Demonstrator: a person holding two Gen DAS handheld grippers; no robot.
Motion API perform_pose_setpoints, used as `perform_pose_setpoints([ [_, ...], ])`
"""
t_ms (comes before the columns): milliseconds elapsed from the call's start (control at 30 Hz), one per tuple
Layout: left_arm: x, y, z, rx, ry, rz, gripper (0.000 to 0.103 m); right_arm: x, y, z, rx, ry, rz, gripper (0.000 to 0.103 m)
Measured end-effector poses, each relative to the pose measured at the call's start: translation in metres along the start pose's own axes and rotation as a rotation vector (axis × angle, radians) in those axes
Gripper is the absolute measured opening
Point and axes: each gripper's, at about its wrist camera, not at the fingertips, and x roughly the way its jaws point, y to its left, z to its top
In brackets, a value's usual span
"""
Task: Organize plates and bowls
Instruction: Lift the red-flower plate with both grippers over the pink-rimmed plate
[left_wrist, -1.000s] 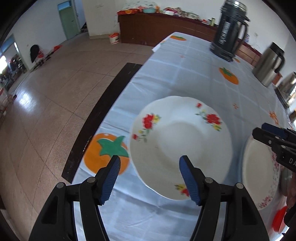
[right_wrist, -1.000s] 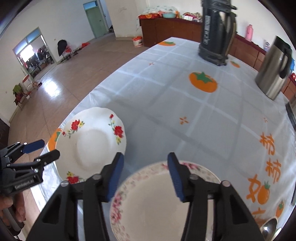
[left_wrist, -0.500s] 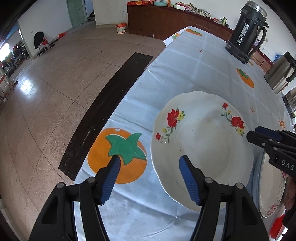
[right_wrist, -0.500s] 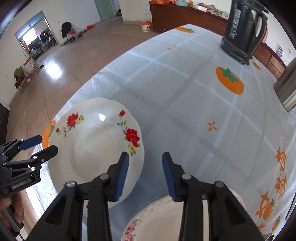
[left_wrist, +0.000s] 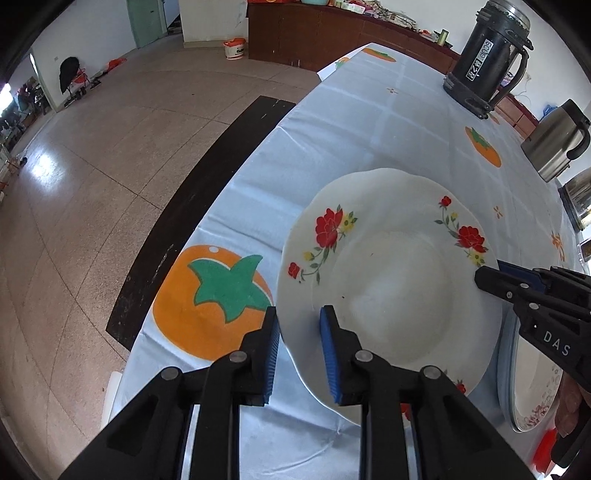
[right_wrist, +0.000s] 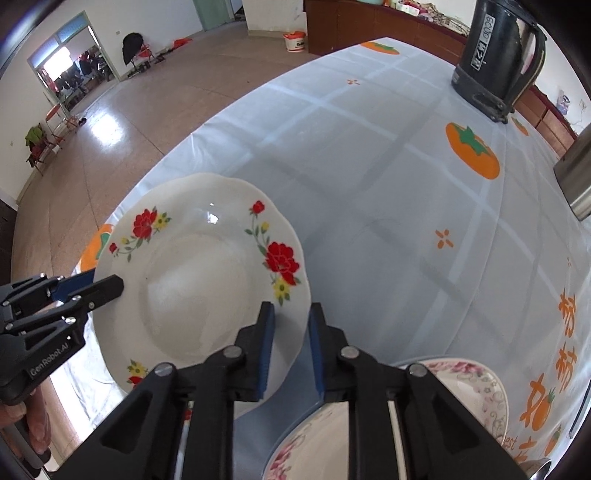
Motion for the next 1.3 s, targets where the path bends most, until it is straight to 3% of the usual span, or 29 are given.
perform_pose_setpoints([
  [767, -0.027, 0.0, -0.009, -0.022, -0.019, 0.013, 0.024, -0.029, 0.006, -0.01, 0.06, -0.044, 0.026, 0.016],
  [1300, -0.047, -0.022, -0.012, 0.031, -0.037, 0.003, 0.025, -0.056, -0.011, -0.025, 0.121, -0.091, 0.028, 0.015],
])
